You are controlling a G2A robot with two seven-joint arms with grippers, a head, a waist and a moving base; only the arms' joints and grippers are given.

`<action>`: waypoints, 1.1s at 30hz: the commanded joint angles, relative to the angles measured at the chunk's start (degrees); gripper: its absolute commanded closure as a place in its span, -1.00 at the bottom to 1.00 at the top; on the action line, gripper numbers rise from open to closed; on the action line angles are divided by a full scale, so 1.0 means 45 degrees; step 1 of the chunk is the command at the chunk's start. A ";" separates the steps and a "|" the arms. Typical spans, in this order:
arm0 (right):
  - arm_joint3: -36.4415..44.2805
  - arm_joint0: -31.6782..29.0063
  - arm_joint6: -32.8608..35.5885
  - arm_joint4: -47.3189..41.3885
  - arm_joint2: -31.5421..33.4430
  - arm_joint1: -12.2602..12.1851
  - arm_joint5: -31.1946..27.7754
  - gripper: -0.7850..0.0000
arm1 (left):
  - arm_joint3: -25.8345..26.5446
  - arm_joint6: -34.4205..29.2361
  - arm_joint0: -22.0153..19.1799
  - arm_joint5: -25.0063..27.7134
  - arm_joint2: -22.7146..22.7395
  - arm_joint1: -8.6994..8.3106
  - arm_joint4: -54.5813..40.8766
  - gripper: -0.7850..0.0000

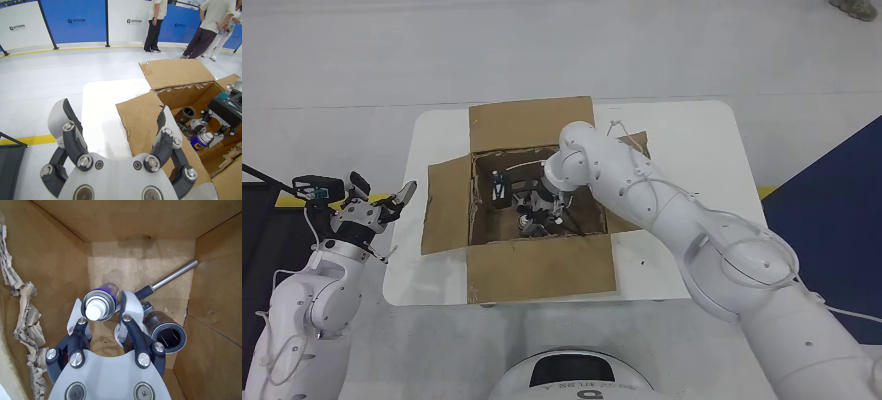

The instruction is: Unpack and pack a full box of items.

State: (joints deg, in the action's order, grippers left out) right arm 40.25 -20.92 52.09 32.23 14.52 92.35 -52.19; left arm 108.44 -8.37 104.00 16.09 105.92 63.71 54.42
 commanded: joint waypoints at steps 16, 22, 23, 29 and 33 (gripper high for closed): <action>0.0350 0.0683 -0.2359 0.0081 0.1094 -0.0606 -0.1209 1.00 | 0.0000 0.0000 0.0000 0.0000 0.0000 0.0000 0.0000 -1.00; 0.2044 0.0202 -0.3406 0.0933 0.2245 -0.1550 -0.0750 1.00 | 0.0000 0.0000 0.0000 0.0000 0.0000 0.0000 0.0000 -1.00; 0.2406 0.0032 -0.3530 0.1100 0.2471 -0.1736 -0.0654 1.00 | 0.0000 0.0000 0.0000 0.0000 0.0000 0.0000 0.0000 -1.00; 0.5127 -0.1487 -0.4319 0.1866 0.4303 -0.2955 -0.0235 1.00 | 0.0000 0.0000 0.0000 0.0000 0.0000 0.0000 0.0000 -1.00; 0.7008 -0.2936 -0.4698 0.2527 0.5773 -0.3724 0.0258 1.00 | 0.0000 0.0000 0.0000 0.0000 0.0000 0.0000 0.0000 -1.00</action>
State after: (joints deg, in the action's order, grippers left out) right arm 69.53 -32.31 31.17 42.97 38.56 76.45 -51.39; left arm 108.44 -8.37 104.00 16.09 105.92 63.71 54.42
